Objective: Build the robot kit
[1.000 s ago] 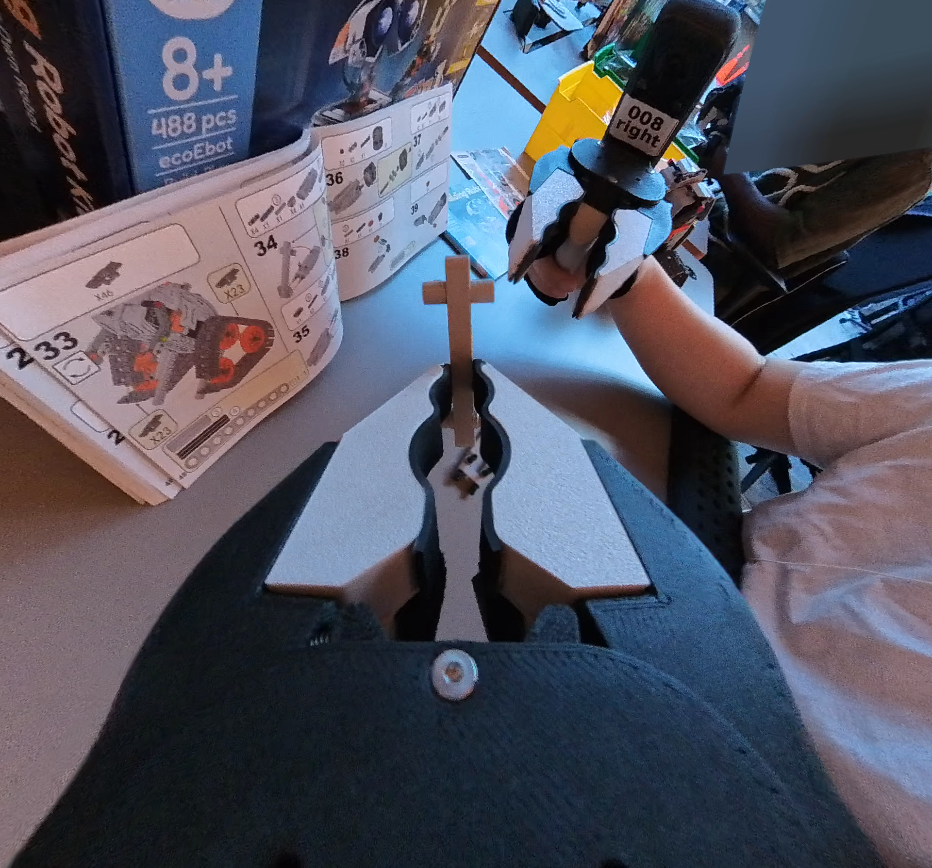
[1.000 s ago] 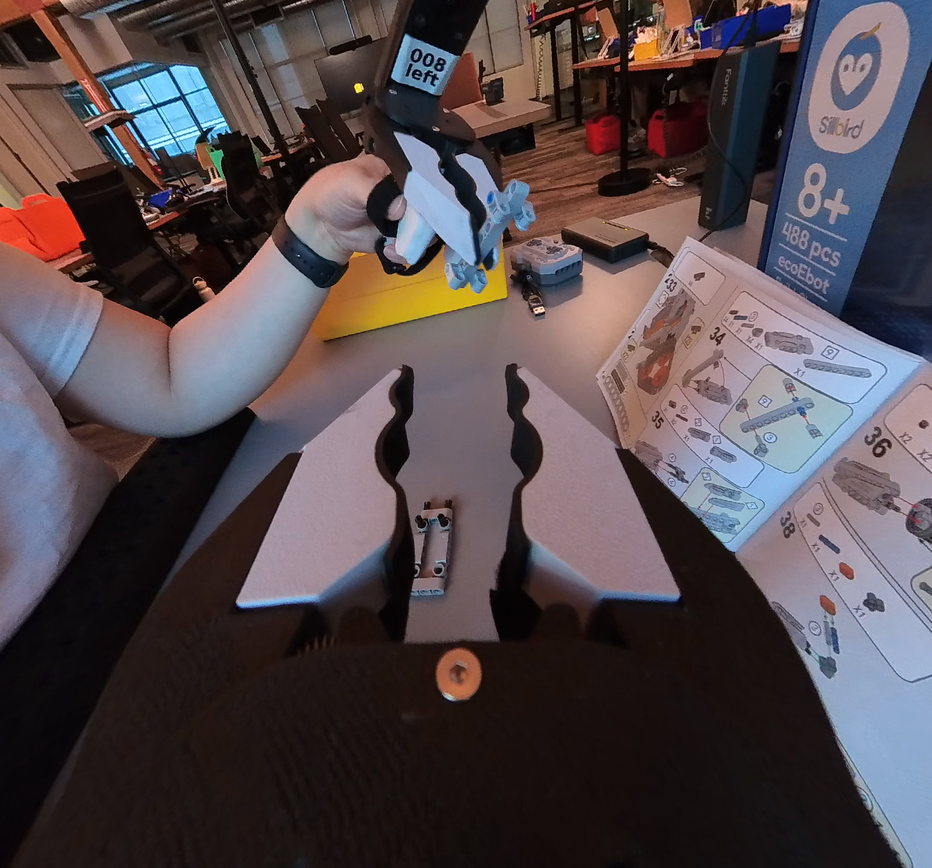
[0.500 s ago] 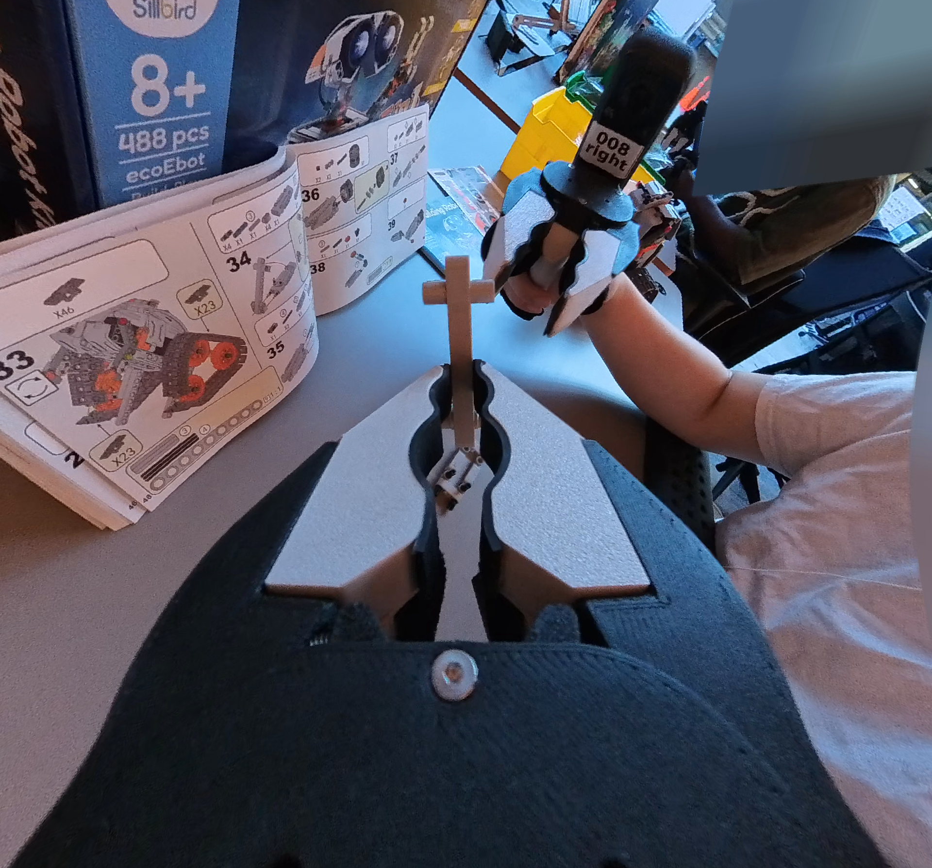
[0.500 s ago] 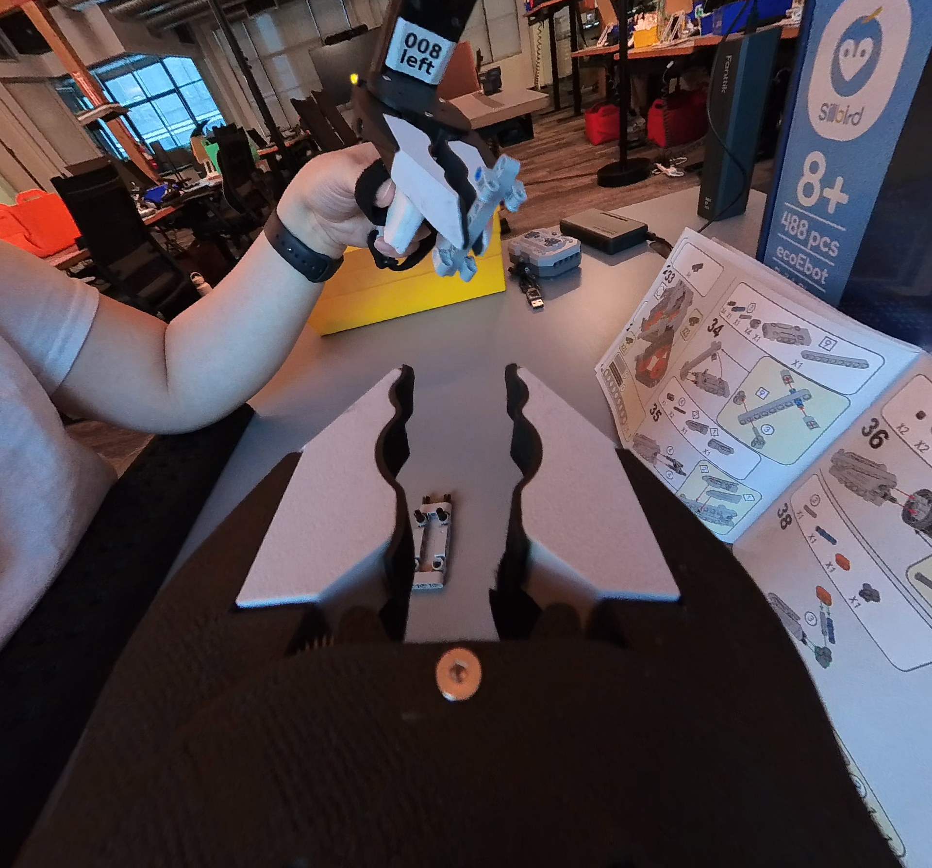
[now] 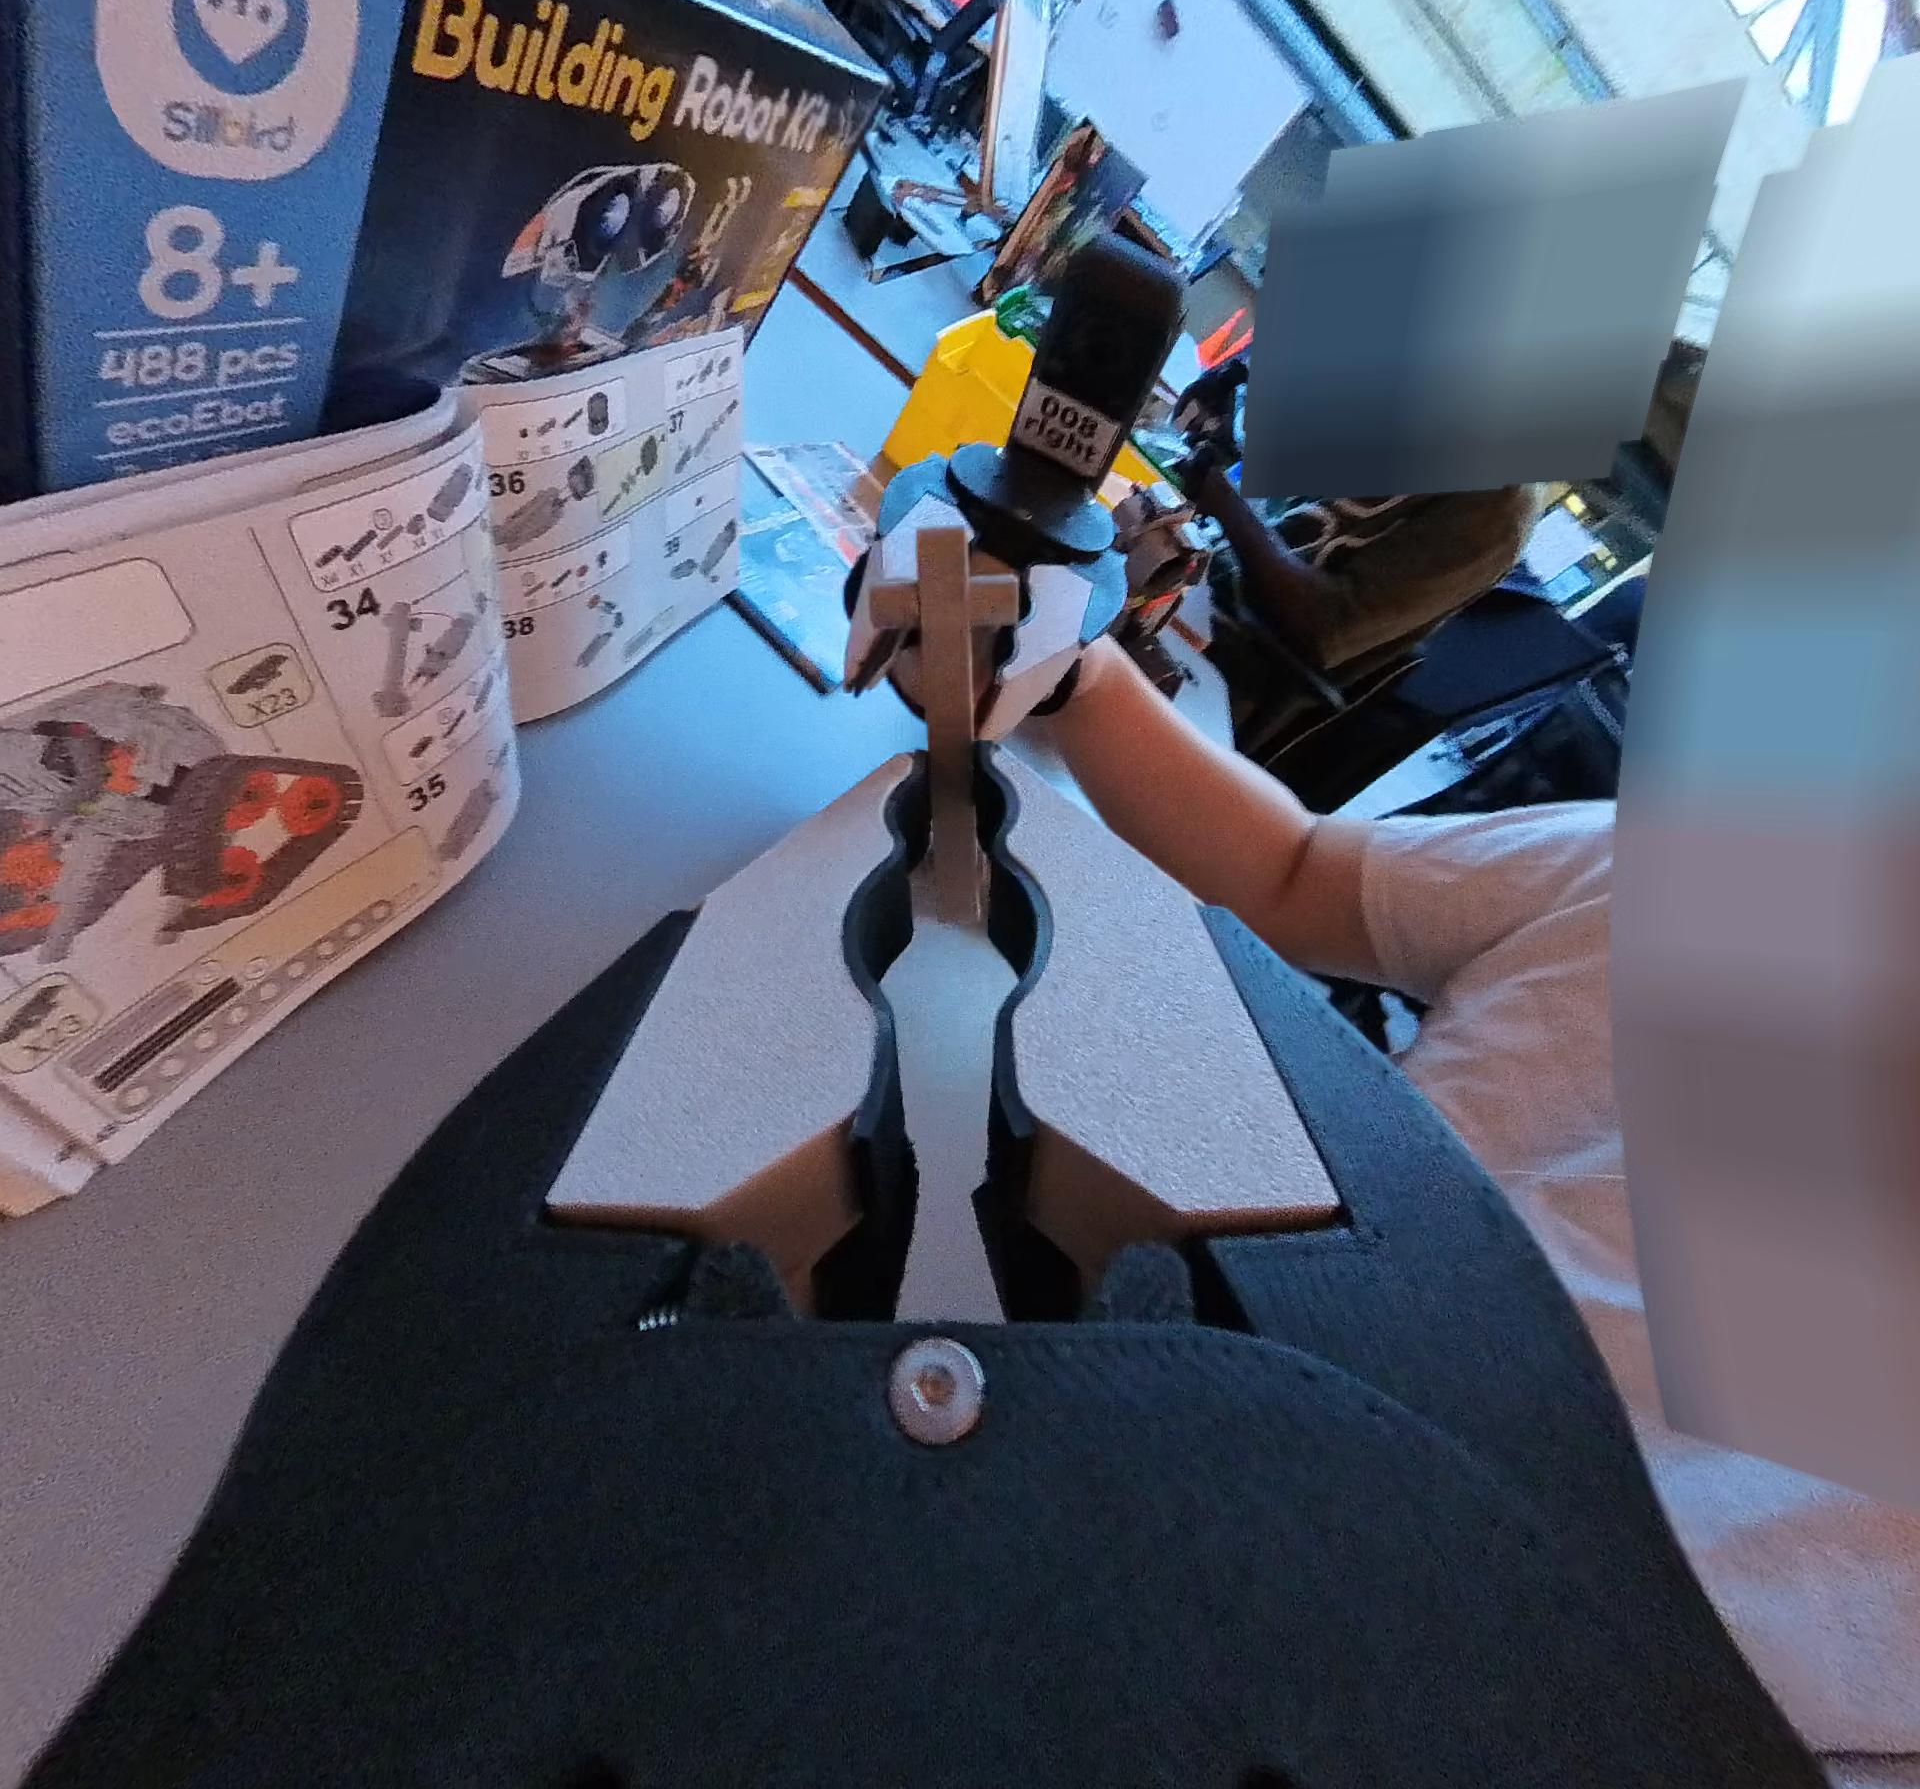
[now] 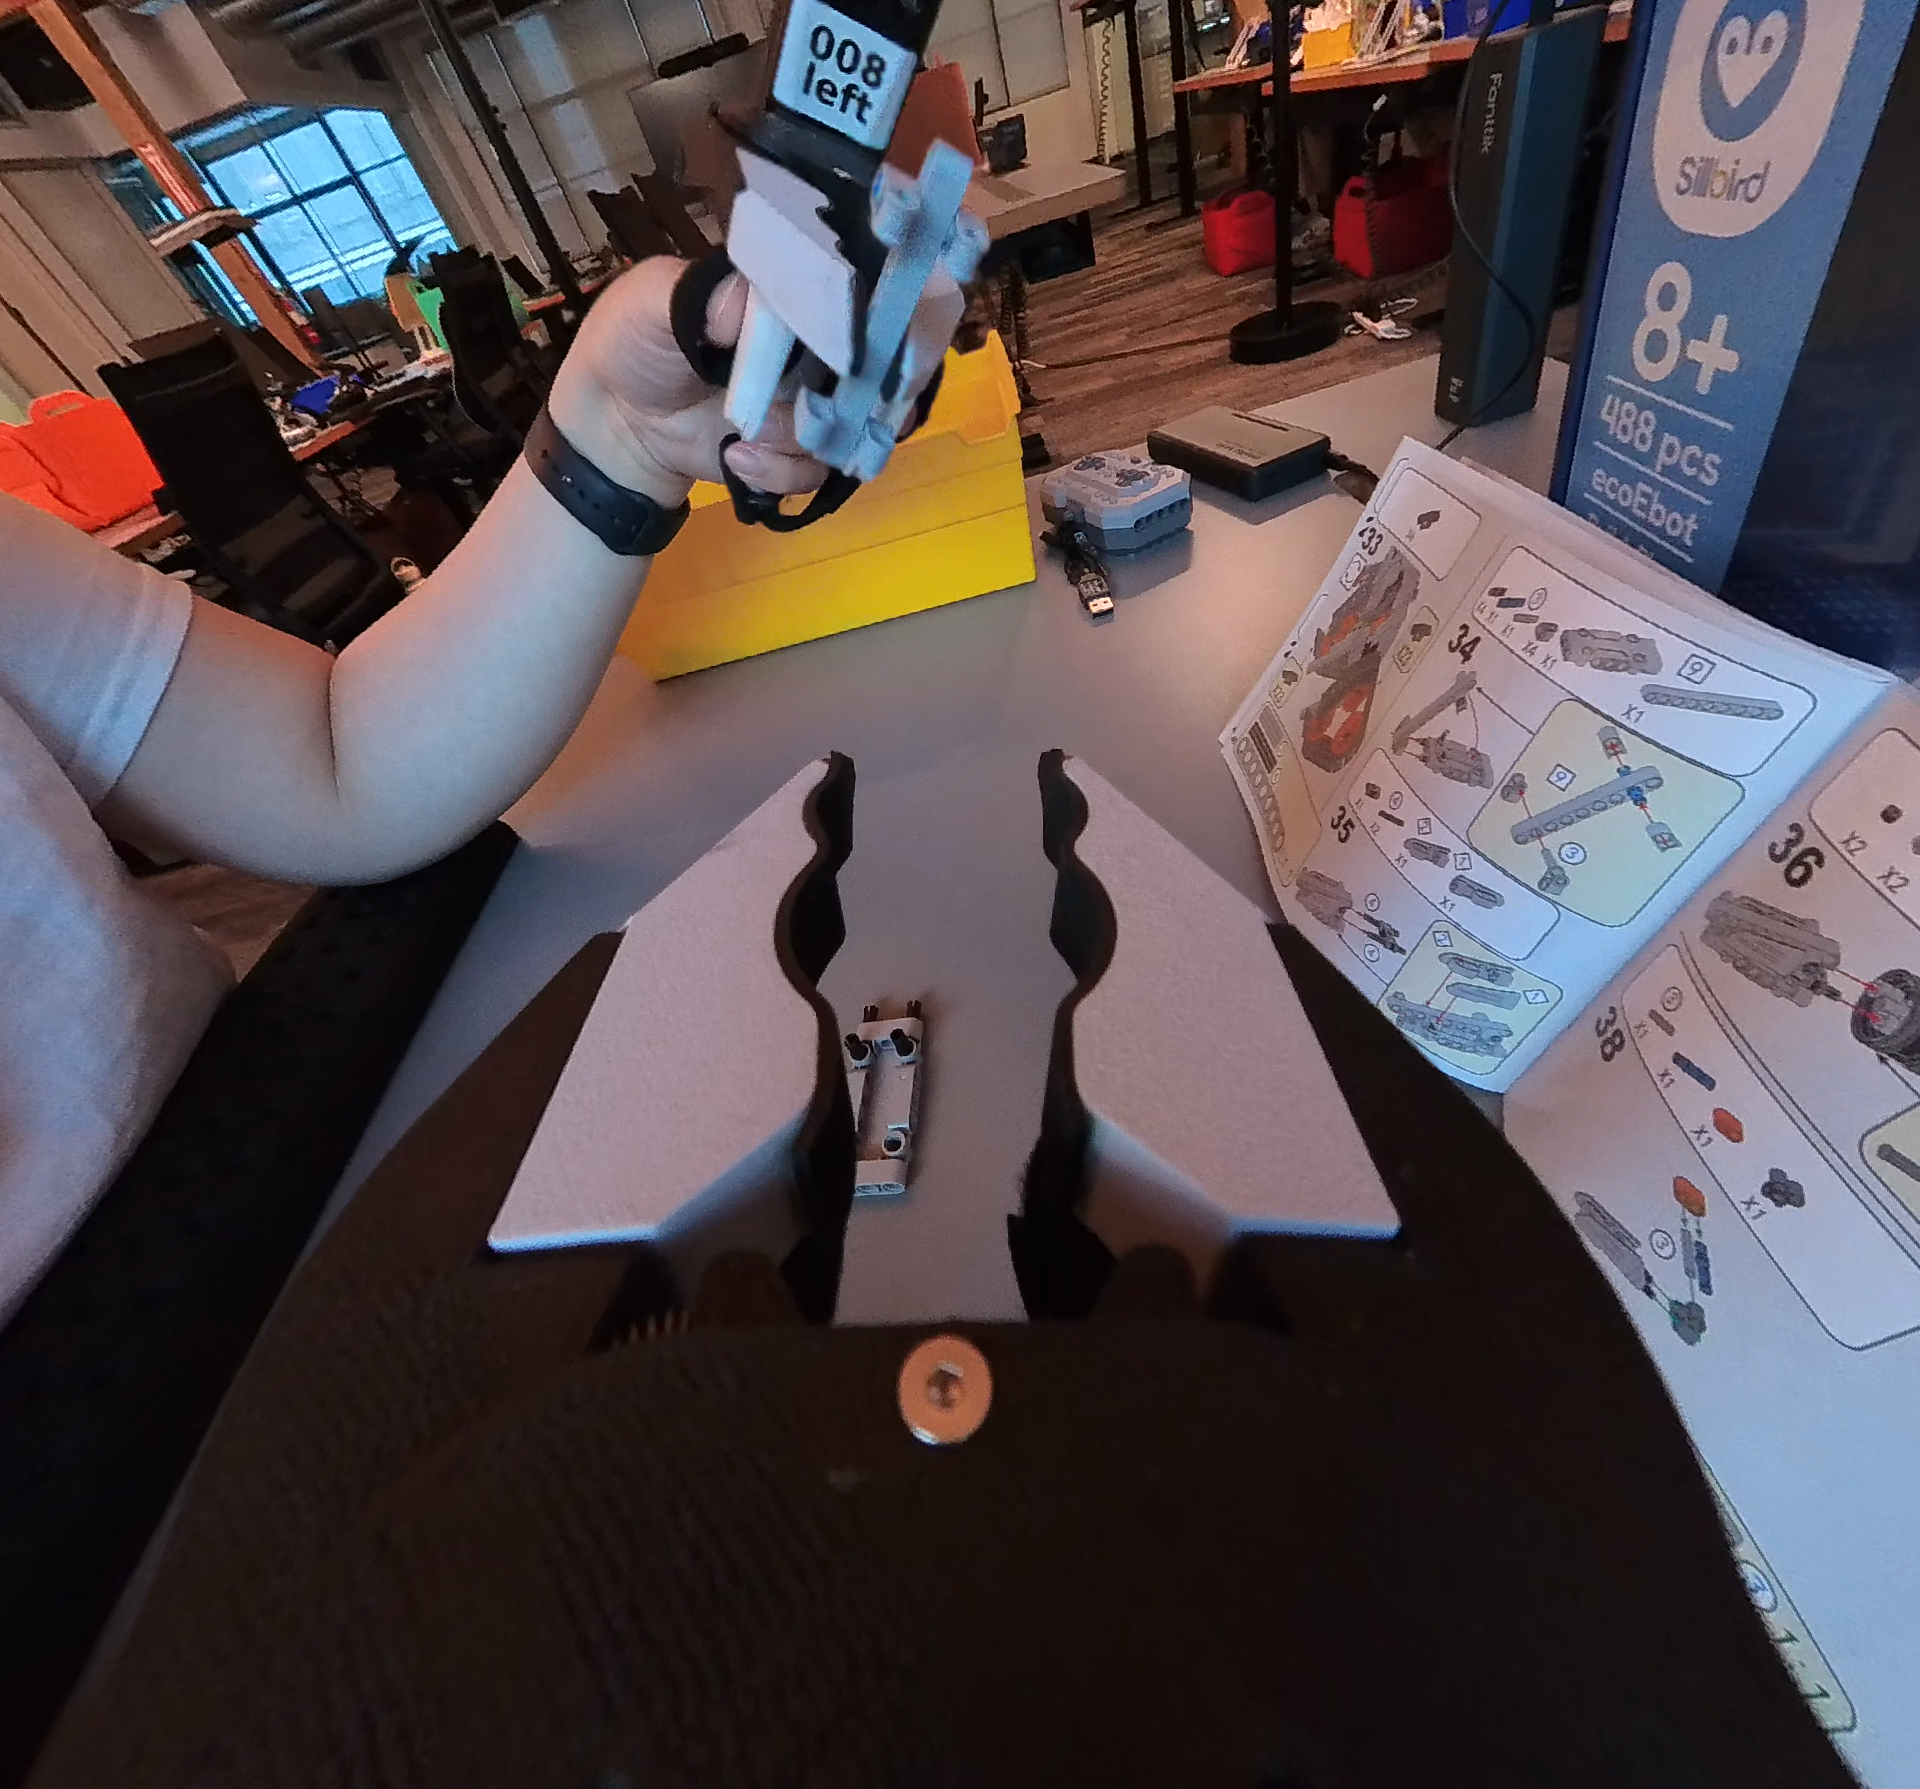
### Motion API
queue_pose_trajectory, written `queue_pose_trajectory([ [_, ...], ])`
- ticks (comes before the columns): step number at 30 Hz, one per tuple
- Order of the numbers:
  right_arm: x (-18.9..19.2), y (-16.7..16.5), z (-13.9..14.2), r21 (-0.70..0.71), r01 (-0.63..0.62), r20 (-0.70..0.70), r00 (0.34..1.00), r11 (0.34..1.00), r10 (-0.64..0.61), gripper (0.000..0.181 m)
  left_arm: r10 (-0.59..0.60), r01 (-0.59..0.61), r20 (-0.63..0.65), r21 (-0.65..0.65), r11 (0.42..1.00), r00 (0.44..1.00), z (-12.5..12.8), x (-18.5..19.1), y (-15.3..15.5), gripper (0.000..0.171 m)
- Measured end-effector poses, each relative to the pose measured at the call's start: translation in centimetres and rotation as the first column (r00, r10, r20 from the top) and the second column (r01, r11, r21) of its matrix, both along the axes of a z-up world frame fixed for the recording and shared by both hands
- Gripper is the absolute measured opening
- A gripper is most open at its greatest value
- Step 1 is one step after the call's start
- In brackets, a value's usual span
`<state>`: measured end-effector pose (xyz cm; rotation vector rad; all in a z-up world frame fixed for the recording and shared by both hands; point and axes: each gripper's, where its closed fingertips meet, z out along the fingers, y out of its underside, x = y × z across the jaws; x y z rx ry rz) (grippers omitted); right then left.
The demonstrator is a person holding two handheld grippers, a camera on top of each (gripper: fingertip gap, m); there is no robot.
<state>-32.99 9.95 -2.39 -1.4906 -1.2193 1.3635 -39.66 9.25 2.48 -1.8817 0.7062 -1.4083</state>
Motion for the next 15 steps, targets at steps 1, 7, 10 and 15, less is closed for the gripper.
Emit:
queue_pose_trajectory([
  [1,0.0,0.0,0.0,-0.001,-0.001,0.001,1.0,1.0,0.001,0.036,0.006,-0.006,0.015,-0.017,1.0,1.0,0.1,-0.1,0.1,0.005],
  [7,-0.2,0.2,-0.4,0.037,0.02,0.032,0.999,0.999,-0.022,0.036,0.055,-0.055,-0.035,0.0,0.998,0.998,-0.4,-0.8,0.7,0.005],
  [10,-0.5,0.1,-1.0,0.104,0.025,0.076,0.997,0.994,-0.033,0.036,0.087,-0.086,-0.054,0.005,0.996,0.995,-0.5,-1.0,1.1,0.005],
  [15,-0.9,0.1,-1.6,0.151,0.036,0.119,0.991,0.988,-0.055,0.036,0.145,-0.145,-0.047,0.004,0.989,0.988,-0.4,-1.2,2.1,0.005],
])
